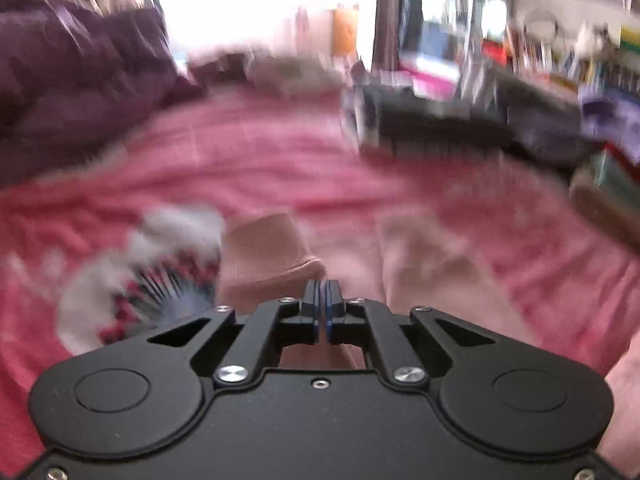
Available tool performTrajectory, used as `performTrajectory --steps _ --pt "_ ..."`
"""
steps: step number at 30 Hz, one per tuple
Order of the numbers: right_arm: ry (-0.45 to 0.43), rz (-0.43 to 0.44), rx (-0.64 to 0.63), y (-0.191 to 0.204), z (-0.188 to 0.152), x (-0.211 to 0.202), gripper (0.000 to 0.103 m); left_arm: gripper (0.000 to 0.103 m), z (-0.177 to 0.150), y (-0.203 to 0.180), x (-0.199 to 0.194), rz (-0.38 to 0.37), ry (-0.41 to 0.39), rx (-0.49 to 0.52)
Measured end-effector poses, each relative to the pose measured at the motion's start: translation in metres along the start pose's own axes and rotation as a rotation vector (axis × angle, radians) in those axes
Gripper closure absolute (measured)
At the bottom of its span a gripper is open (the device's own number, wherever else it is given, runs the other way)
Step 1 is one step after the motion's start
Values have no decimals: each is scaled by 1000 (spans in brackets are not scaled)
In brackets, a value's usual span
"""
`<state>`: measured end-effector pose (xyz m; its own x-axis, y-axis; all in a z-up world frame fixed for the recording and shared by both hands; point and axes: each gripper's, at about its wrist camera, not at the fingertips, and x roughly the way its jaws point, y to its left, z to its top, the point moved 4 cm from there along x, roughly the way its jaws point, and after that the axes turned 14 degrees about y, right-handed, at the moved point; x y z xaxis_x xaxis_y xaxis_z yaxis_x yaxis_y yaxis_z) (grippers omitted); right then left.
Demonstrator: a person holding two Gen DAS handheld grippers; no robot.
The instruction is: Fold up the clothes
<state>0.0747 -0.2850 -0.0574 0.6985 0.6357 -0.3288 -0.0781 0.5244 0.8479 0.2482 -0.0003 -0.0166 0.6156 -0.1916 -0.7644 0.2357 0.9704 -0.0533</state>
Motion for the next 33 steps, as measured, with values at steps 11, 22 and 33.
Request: performTrajectory --steps 11,22,33 --pt "30 -7 30 -5 -4 13 91 94 11 30 6 -10 -57 -32" --pt "13 -38 23 -8 -5 14 91 94 6 76 -20 -155 -59 -182" --pt "-3 -21 9 -2 -4 15 91 94 -112 40 -124 -80 -28 -4"
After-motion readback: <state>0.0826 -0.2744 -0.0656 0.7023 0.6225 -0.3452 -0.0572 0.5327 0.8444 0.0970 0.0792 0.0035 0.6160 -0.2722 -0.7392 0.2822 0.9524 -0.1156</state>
